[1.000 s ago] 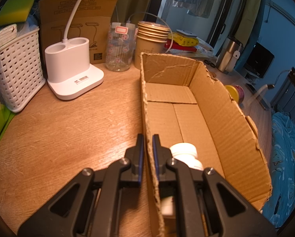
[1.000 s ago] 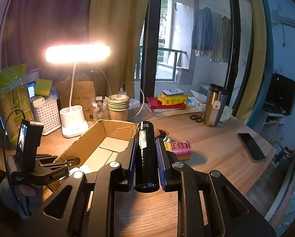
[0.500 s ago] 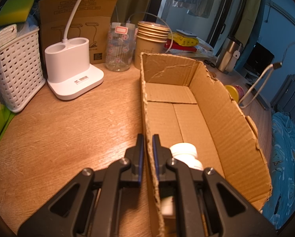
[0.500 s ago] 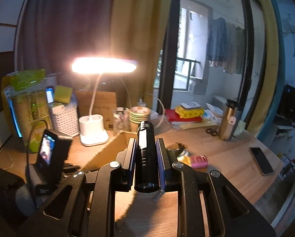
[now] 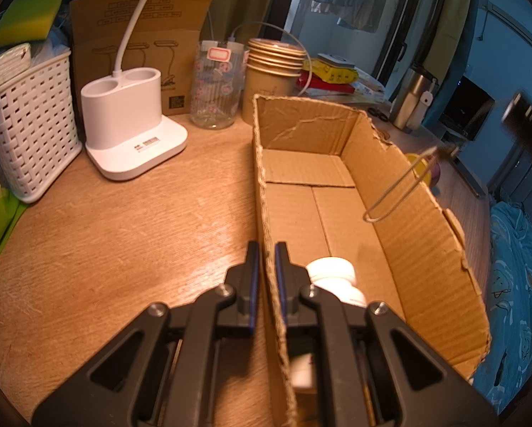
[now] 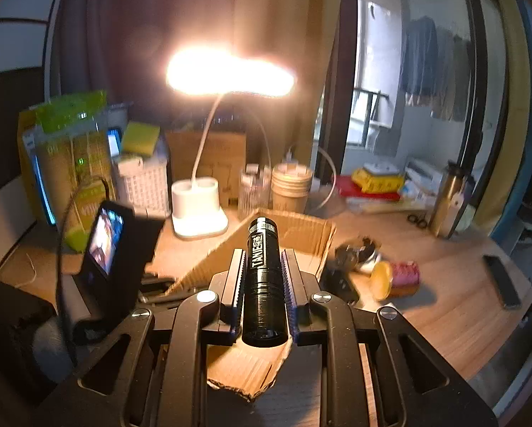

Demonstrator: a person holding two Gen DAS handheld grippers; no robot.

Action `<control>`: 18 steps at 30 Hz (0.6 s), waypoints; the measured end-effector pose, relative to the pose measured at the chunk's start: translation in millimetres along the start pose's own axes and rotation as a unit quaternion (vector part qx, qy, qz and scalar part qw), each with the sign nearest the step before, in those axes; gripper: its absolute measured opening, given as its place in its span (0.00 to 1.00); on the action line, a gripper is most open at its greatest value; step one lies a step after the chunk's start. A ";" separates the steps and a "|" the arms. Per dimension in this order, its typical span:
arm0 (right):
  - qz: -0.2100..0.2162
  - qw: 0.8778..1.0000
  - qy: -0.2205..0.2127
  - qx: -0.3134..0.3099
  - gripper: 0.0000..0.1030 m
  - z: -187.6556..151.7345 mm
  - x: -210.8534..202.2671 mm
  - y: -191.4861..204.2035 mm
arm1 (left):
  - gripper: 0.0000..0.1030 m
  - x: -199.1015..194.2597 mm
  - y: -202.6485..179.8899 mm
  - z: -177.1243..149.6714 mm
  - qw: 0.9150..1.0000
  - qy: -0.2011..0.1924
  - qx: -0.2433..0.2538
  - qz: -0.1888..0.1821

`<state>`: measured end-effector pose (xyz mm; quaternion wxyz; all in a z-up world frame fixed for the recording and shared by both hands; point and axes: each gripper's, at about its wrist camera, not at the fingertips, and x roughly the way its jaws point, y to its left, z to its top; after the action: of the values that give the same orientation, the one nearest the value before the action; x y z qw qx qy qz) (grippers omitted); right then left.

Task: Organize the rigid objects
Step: 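Lift the flashlight and lower it into the box with the right gripper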

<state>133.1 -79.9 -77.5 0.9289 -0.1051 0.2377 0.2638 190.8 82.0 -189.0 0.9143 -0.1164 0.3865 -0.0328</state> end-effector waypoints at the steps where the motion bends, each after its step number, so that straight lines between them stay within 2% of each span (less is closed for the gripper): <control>1: 0.001 1.000 0.006 0.002 0.21 -2.8 3.1 -0.1 | 0.09 0.0 0.0 0.0 1.000 0.000 0.000 0.000; 18: 0.011 0.996 0.089 0.017 0.21 -38.2 41.9 -0.3 | 0.09 0.0 0.1 0.1 1.000 0.000 0.000 0.000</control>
<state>149.8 -73.9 -131.3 0.9027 -0.1103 0.3253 0.2592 190.8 82.1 -189.0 0.9144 -0.1162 0.3865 -0.0329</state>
